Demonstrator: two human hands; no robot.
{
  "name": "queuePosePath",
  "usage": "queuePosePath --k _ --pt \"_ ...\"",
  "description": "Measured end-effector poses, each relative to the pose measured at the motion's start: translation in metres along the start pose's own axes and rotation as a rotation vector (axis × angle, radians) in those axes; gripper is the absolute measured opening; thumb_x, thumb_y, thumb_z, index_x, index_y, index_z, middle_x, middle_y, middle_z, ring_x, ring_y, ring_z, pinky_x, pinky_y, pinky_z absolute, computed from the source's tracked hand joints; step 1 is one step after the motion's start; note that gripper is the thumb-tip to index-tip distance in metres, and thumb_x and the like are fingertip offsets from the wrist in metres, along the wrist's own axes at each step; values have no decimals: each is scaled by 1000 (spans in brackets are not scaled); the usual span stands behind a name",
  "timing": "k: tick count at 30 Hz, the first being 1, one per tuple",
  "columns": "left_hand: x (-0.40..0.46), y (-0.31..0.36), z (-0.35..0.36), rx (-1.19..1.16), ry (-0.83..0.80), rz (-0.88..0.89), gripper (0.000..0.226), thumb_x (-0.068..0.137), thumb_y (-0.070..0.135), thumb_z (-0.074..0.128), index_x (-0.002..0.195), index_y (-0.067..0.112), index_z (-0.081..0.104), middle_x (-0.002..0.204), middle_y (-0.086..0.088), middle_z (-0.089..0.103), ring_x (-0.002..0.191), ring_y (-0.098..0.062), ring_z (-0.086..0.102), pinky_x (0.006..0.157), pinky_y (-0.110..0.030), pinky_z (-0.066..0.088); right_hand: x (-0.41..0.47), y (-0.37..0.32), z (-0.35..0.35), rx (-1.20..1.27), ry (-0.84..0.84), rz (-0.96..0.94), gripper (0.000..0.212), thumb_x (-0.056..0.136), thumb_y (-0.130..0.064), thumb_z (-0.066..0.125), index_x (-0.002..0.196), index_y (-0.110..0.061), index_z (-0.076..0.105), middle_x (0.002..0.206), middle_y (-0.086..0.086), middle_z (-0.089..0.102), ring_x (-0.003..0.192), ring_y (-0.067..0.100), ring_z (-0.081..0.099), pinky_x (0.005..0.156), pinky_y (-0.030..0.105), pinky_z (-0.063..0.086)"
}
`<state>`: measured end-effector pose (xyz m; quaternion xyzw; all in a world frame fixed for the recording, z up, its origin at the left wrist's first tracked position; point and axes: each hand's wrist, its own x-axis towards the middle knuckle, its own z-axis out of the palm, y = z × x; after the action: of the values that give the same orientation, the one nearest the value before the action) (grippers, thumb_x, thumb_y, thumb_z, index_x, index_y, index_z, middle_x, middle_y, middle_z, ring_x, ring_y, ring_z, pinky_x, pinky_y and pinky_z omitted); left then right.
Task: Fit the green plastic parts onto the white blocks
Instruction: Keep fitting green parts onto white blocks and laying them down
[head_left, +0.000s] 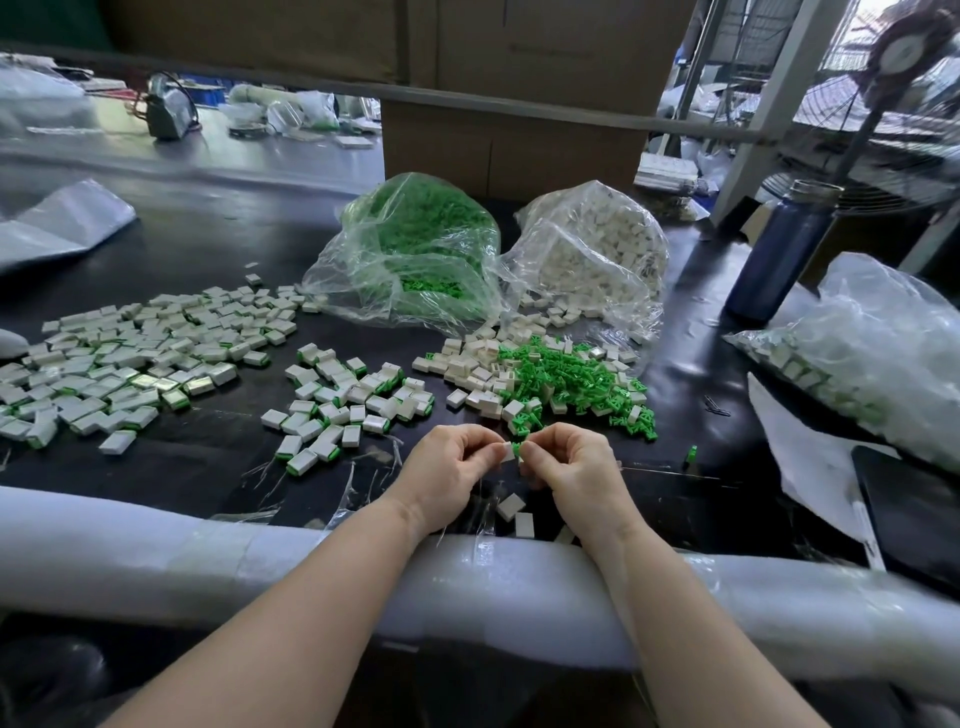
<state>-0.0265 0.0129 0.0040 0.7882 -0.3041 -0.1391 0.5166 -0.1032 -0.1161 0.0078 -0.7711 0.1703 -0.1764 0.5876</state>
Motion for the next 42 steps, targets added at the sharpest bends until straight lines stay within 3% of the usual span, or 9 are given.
queuePosePath --k 5,11,20,24,31,34,37,42 --pt "-1 0 0 12 -5 -14 12 90 17 60 91 14 71 86 -9 71 86 -26 65 85 -43 51 0 1 0 -100 -20 -18 17 87 -7 62 72 -16 62 63 -1 62 57 9 57 64 34 53" --pt "-2 0 2 51 4 -13 13 89 18 61 94 13 72 78 -3 68 75 -15 60 83 -38 51 0 -1 0 -147 3 -35 19 86 -6 62 69 -14 61 62 3 60 59 15 53 66 40 51" --pt "-4 2 0 99 -9 -4 14 89 20 61 95 12 72 78 -3 69 73 -12 59 80 -34 50 -2 -4 -2 -152 -37 -31 22 86 -6 62 67 -16 61 60 1 57 59 14 50 65 39 48" --pt "-5 5 1 91 -8 28 13 88 20 63 92 12 72 80 -14 70 69 -15 56 72 -32 49 -1 -3 -3 -132 -17 -13 20 86 -7 62 68 -15 62 60 1 58 59 13 53 66 40 51" --pt "-4 4 1 119 -39 18 14 89 17 61 94 8 72 85 -16 71 85 -33 63 81 -41 51 -1 -1 -5 -80 -83 -5 24 85 -4 62 66 -17 61 54 -8 57 49 0 52 54 18 44" --pt "-5 5 1 111 -45 21 14 89 16 61 94 7 71 80 -12 70 77 -30 62 80 -41 51 0 1 -4 -87 -74 -7 25 85 -4 63 65 -19 61 53 -8 57 49 0 52 54 19 44" --pt "-5 6 2 129 -40 36 15 89 16 61 96 7 71 80 -8 69 73 -15 58 79 -35 51 1 3 -2 -123 -61 -12 27 83 -5 64 62 -21 60 53 -8 57 51 5 51 58 27 46" --pt "-5 7 3 84 -20 5 15 90 17 59 95 9 71 76 -4 67 74 -17 61 78 -34 51 2 3 -2 -112 -25 -42 23 83 -7 66 64 -19 62 55 -7 58 54 10 53 58 30 48"
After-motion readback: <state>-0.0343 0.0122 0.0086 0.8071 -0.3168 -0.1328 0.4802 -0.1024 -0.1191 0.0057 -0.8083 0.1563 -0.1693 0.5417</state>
